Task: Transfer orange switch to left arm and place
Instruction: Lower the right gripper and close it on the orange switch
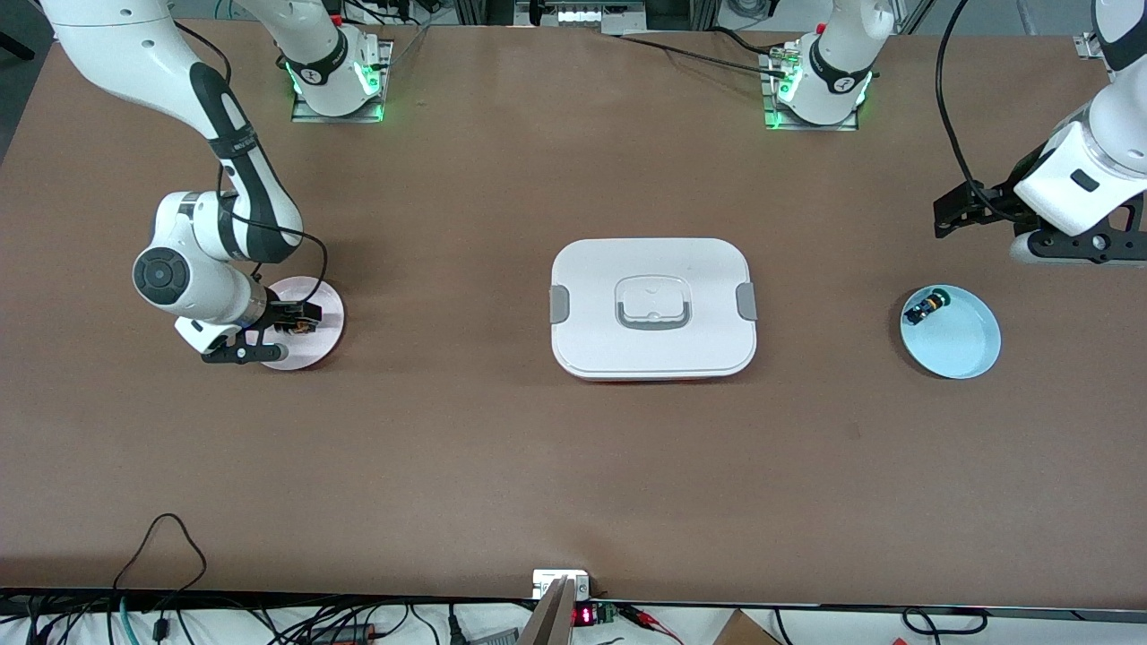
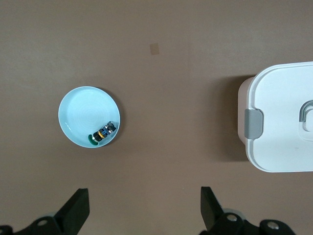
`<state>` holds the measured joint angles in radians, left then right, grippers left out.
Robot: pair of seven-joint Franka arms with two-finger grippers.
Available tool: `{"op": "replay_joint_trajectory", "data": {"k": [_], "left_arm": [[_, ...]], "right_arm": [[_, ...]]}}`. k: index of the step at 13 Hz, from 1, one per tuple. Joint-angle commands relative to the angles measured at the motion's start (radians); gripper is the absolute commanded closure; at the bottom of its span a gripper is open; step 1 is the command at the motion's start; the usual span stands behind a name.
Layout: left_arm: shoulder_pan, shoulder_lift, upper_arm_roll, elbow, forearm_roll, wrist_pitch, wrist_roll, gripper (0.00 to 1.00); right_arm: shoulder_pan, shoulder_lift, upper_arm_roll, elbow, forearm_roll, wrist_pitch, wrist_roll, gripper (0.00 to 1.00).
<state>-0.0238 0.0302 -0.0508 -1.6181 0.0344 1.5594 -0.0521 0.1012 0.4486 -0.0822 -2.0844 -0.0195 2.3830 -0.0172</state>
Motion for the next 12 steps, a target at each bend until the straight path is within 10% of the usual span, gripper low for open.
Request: {"op": "replay_joint_trajectory", "data": {"k": [1, 8, 12], "left_arm": [[0.005, 0.013, -0.003, 0.03, -0.013, -0.021, 0.0, 0.0], [0.005, 0.013, -0.003, 0.03, -0.013, -0.021, 0.0, 0.0], [0.005, 0.013, -0.003, 0.03, -0.013, -0.021, 0.0, 0.0]], "right_arm": [[-0.006, -0.001, 0.006, -0.032, -0.002, 0.054, -0.01, 0.0], [-0.006, 0.002, 0.006, -0.06, -0.004, 0.107, -0.012, 0.0], [-0.005, 0.002, 0.006, -0.062, -0.01, 0.101, -0.032, 0.59]]}}
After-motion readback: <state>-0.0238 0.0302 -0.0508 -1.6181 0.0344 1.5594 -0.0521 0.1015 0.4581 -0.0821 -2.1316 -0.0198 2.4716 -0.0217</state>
